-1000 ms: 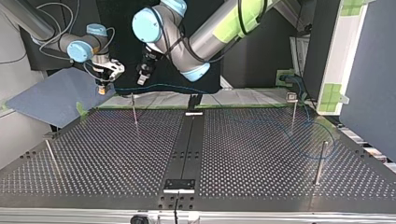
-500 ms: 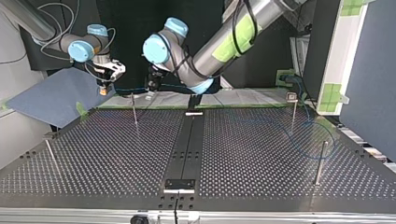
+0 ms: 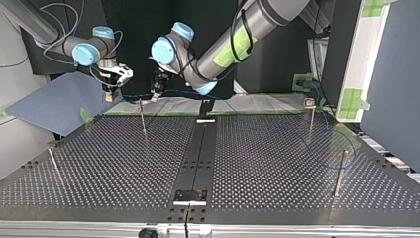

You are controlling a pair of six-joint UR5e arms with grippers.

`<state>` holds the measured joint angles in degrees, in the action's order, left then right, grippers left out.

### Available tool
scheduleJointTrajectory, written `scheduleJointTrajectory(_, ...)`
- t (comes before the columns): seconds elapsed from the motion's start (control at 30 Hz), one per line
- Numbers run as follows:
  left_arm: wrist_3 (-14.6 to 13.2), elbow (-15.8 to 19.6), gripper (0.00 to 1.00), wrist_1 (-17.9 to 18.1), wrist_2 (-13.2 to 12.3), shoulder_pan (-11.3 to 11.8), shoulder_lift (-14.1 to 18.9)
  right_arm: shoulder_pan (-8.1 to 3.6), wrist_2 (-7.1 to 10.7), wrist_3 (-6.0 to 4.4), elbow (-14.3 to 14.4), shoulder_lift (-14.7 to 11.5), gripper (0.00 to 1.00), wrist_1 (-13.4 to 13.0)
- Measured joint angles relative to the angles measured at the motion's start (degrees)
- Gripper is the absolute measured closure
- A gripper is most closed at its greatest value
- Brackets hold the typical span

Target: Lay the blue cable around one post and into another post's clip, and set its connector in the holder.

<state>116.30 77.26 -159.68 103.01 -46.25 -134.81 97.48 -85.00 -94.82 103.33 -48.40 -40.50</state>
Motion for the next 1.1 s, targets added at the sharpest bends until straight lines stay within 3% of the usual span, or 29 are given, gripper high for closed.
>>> scheduleJointTrajectory(0.27,0.2,2.9,0.0,4.0,0.7,0.3,-4.0,-0.01,0.0,-0.03,0.0,0.0,1.0,-0.1)
scheduleJointTrajectory(0.63,0.5,-0.9,0.0,9.7,1.0,-0.1,-9.8,0.08,0.08,0.0,0.0,0.0,1.0,-0.2)
scheduleJointTrajectory(1.1,0.7,-0.1,0.0,16.8,1.0,0.0,-16.8,0.28,0.09,0.12,0.0,0.0,1.0,-0.2)
